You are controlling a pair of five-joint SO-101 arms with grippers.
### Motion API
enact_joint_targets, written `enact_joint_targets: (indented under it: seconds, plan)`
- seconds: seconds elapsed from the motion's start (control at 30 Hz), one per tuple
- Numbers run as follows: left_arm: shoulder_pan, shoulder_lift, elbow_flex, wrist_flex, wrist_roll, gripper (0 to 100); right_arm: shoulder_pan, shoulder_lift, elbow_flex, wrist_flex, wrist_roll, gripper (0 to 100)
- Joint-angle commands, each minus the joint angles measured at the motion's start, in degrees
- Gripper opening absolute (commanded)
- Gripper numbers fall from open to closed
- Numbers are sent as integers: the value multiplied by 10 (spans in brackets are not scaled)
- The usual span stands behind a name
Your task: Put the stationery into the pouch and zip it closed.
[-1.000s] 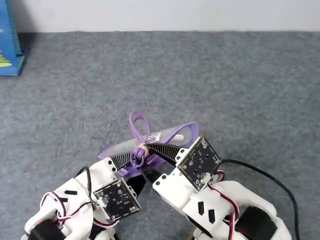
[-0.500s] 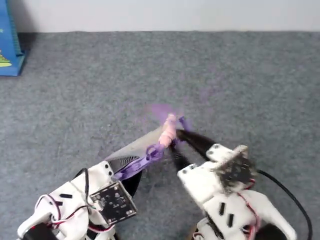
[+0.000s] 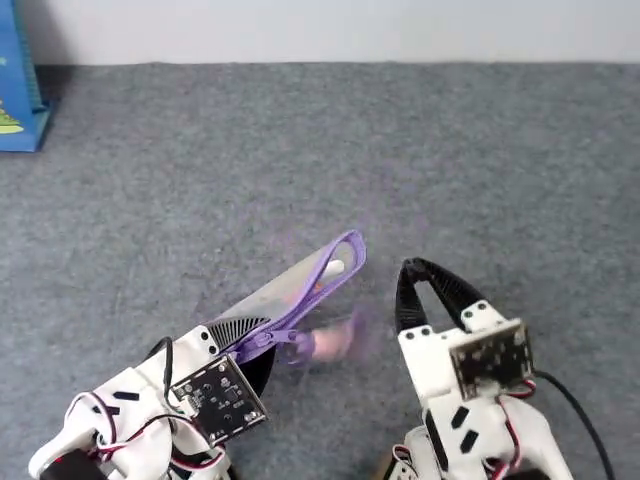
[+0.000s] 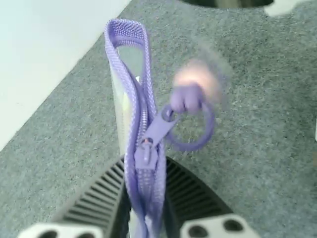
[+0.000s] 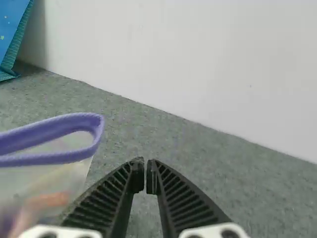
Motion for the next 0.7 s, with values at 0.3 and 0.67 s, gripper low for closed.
enact_joint_targets:
  seconds: [0.3, 0.67]
  plan:
    - [1, -2, -24, 1, 14, 9, -7, -8, -87, 183, -71, 163]
    - [1, -2, -24, 0, 24, 9, -324, -7, -157, 280, -218, 176]
